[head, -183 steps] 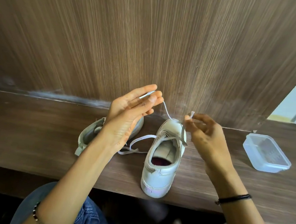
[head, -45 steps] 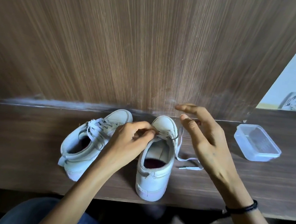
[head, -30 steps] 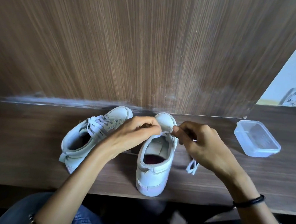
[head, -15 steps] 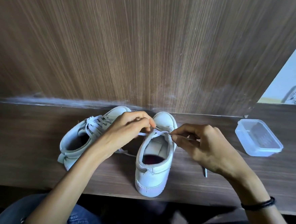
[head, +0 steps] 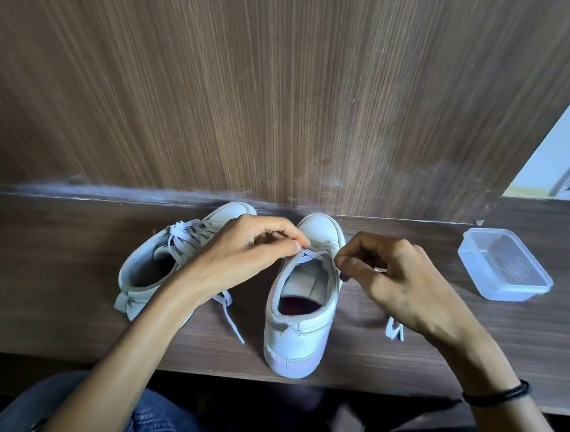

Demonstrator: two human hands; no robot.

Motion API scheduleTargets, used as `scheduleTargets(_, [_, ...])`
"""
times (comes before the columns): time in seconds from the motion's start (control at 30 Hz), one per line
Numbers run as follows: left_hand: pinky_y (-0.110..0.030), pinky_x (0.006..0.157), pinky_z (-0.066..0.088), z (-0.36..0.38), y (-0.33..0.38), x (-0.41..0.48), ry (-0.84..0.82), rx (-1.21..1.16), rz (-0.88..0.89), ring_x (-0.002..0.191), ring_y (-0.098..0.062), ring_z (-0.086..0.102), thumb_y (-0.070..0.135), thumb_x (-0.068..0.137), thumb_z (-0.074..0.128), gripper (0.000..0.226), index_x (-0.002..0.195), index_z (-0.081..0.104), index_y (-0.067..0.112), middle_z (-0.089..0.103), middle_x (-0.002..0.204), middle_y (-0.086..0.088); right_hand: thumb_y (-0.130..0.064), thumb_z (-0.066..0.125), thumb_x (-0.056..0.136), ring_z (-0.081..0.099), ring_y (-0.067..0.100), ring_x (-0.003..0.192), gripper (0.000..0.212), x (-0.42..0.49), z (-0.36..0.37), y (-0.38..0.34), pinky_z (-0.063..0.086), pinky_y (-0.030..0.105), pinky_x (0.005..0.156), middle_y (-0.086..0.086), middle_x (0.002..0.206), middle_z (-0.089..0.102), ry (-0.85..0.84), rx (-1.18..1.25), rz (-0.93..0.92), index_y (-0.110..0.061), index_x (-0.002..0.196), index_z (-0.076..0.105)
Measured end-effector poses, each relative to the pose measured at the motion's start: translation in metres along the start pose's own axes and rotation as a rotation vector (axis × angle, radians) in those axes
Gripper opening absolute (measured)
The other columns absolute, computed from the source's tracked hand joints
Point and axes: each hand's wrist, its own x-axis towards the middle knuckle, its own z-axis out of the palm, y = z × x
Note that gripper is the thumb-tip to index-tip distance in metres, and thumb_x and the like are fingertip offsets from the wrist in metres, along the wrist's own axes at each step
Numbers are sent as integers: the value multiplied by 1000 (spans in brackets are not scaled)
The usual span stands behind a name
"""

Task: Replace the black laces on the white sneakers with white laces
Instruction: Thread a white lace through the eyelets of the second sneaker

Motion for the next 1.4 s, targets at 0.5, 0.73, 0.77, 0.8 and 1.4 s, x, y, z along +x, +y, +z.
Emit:
scheduleTargets(0.5, [-35, 69, 49, 16, 1, 9, 42, 159, 112, 81, -17, 57, 39, 72, 73, 11, 82, 73, 37, 51, 80, 8, -23, 59, 99, 46, 16, 57, 25, 3, 13, -6, 35, 28, 52, 20, 70, 60, -43, 325, 271, -8, 79, 64])
scheduleTargets(0.73, [-44, 74, 50, 11, -2, 8, 39, 198, 158, 75, -9, 55, 57, 73, 72, 21, 84, 77, 41, 50, 78, 12, -29, 72, 95, 65, 2, 69, 10, 1, 1, 5, 47, 17, 68, -9, 75, 74, -27, 95, -14, -25, 87, 78])
scheduleTargets(0.77, [-44, 73, 50, 11, -1, 7, 34, 204, 156, 74, -8, 55, 57, 74, 72, 22, 85, 78, 39, 50, 77, 13, -27, 72, 95, 66, 1, 70, 9, 1, 2, 4, 48, 16, 69, -12, 74, 73, -6, 58, -26, -26, 87, 77])
scheduleTargets(0.8, [-43, 72, 50, 11, -1, 7, 28, 199, 151, 74, -7, 54, 55, 75, 72, 21, 84, 78, 38, 49, 76, 14, -27, 72, 95, 67, 1, 71, 9, 2, 3, 4, 48, 15, 70, -15, 74, 73, 17, 21, -34, -26, 88, 77])
scheduleTargets(1.4, [-30, 69, 37, 35, 21, 8, 81, -71, -318, 62, -1, 54, 34, 89, 56, 33, 58, 61, 25, 56, 56, 18, -28, 50, 103, 41, 11, 49, 35, 10, 16, -6, 27, 20, 42, -2, 61, 51, -81, 457, 419, -13, 72, 58])
